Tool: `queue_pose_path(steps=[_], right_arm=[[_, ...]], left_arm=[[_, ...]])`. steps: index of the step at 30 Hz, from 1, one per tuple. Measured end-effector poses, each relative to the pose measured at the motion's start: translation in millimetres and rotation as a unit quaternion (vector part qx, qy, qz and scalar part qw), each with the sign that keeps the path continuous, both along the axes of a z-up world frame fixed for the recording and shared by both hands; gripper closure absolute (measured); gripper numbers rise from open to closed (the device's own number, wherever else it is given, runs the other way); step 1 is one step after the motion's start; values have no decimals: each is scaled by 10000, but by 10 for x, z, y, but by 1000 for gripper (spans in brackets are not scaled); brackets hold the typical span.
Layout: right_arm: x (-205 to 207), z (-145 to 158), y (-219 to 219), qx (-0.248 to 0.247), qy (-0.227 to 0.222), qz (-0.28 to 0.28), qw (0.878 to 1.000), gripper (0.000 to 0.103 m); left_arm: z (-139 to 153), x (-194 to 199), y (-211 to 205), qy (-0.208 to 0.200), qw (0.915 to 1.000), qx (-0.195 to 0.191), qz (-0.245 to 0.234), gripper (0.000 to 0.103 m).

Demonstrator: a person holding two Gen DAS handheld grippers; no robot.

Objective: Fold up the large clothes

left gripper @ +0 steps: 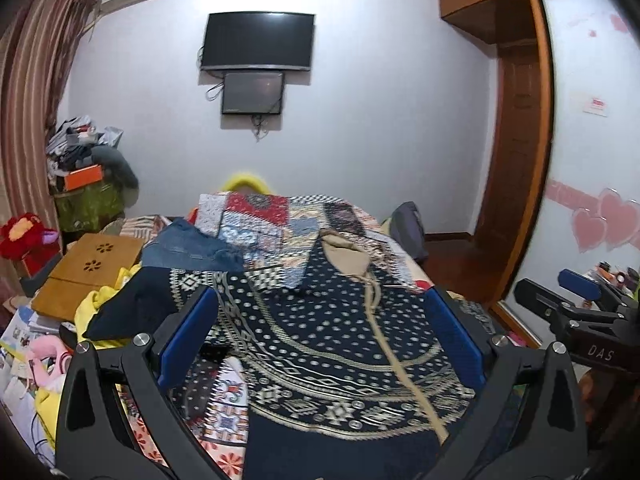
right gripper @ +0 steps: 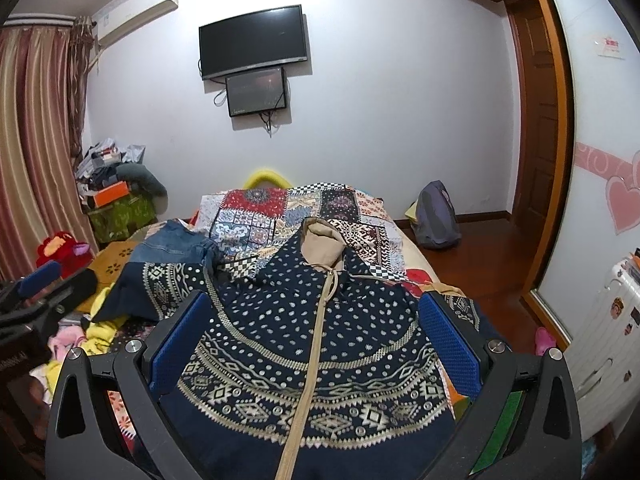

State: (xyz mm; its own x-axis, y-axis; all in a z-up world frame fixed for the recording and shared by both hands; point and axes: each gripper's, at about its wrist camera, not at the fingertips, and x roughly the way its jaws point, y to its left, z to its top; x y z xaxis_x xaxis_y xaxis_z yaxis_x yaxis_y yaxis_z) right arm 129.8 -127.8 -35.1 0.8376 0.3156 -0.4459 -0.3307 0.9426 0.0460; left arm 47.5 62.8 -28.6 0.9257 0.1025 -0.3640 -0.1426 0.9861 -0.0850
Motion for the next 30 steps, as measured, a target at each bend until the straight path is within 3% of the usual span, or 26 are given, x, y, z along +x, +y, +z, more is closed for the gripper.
queue_pose_path(steps=[7,11,15,19,21,24,30], right_arm=[[448,-125,183,-129,116,-129,9998,0],[763,-286,302,-196,406,-124,9989,0],[1006,-436,396,-235,674,-80,9974,0],[1239,-559,497,-316,899,-39,9954,0],[1344,-641,531,-379,1018,-32,9941,0],[1478,-746,580,-470,1168,-38,9920,0],[1622,-927,615,-513,1408,-111,9886,0]], left_arm=[[-198,416,623,360,9978,-202,514,0],[-477,700,1171,863,9908,-764,703,0],[-884,910,1833,1322,9764,-1337,1065,0],[-1297,963,2485,1665,9519,-2082,1514,0],[-1571,954,2869,1845,9281,-2790,1635,0],[-1884,913,3293,1854,9019,-3501,1723,0],[-2311,844,3849,1617,8623,-4402,1913,1]])
